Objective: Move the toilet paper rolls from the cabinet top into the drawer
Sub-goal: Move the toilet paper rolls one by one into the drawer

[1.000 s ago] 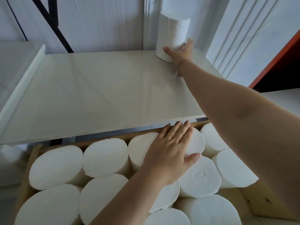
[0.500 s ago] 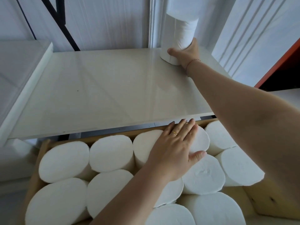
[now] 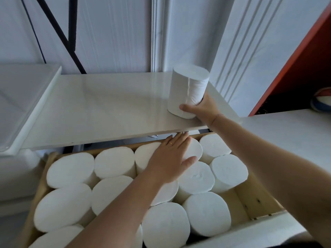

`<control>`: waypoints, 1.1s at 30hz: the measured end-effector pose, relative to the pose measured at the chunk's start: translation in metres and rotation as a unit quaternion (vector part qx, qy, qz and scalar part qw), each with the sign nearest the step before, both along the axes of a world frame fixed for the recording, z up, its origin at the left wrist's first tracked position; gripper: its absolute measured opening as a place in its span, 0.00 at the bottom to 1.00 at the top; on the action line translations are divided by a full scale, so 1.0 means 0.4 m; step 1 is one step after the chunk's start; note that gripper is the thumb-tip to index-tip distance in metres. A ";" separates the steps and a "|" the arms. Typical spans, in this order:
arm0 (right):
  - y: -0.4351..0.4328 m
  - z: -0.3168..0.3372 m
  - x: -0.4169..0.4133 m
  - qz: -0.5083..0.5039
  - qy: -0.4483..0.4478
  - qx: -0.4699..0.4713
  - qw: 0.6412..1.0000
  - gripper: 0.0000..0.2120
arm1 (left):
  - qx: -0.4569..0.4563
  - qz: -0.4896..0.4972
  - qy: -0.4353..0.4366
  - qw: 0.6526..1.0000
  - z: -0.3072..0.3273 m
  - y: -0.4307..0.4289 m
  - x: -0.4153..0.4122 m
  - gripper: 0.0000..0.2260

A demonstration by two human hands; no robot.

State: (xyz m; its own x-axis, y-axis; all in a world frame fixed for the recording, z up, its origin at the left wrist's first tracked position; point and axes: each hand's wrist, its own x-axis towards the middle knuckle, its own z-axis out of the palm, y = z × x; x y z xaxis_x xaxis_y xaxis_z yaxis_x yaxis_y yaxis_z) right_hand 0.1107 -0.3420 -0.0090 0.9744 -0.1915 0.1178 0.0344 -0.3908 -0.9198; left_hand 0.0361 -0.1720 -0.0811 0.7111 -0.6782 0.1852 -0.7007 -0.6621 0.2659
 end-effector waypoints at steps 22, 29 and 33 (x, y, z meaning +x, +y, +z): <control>-0.203 -0.011 -0.509 0.110 0.046 0.075 0.990 0.39 | -0.492 -0.005 0.361 0.792 0.177 -0.211 -0.232 0.24; -0.158 0.027 -0.524 0.010 0.008 0.201 0.980 0.34 | -0.524 0.036 0.349 0.776 0.211 -0.259 -0.247 0.28; -0.161 0.054 -0.539 -0.030 0.019 0.222 0.974 0.24 | -0.517 0.031 0.358 0.777 0.204 -0.260 -0.276 0.25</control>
State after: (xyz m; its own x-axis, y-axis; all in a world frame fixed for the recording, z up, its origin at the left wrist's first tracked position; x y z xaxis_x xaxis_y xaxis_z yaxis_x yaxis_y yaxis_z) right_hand -0.1051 -0.4064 0.0125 0.9620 -0.2720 -0.0252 -0.0133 0.0456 -0.9989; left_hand -0.0745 -0.2759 0.0005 0.9078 -0.3917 0.1496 -0.1029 0.1378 0.9851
